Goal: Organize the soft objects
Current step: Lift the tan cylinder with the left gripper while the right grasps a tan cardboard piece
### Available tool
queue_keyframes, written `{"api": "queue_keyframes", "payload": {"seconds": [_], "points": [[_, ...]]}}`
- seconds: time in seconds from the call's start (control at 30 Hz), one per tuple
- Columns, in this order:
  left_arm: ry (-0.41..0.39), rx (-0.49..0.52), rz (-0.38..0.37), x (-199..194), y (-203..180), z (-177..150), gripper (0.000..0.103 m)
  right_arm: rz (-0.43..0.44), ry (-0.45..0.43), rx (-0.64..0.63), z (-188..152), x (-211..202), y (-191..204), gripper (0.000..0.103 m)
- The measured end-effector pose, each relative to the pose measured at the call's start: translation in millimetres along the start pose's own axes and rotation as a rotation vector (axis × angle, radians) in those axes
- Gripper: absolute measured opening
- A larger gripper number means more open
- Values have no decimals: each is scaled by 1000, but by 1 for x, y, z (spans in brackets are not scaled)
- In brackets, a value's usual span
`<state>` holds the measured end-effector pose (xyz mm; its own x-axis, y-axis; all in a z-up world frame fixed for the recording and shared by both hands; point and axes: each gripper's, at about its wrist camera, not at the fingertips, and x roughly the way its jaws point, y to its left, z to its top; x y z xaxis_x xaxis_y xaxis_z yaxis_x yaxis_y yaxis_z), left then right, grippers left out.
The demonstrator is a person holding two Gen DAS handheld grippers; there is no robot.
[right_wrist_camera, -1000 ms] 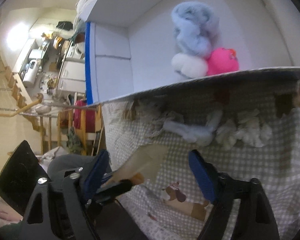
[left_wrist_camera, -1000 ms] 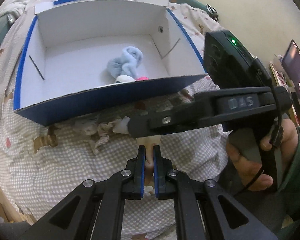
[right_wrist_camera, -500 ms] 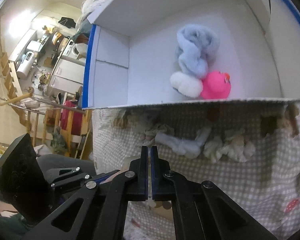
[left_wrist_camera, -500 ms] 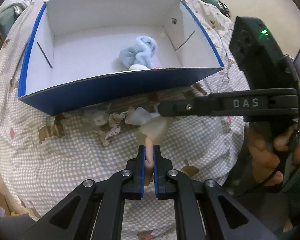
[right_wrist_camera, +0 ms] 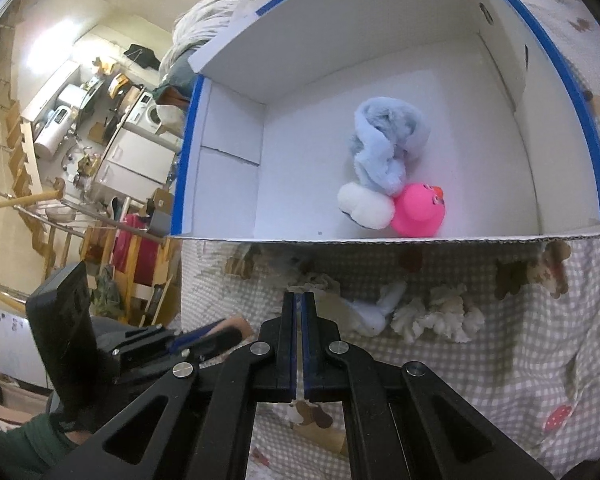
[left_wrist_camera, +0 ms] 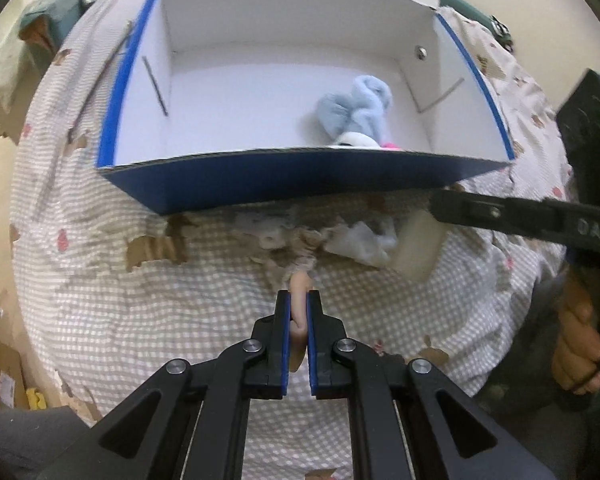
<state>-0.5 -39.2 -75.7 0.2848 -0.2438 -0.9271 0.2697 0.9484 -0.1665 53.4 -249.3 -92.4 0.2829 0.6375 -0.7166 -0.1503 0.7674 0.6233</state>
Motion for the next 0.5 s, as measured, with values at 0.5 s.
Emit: {"api": "queue_keyframes", "payload": {"seconds": [0.5], "points": [[-23, -101, 116, -13, 25, -3, 7, -38, -78, -49, -14, -39, 23, 4]]}}
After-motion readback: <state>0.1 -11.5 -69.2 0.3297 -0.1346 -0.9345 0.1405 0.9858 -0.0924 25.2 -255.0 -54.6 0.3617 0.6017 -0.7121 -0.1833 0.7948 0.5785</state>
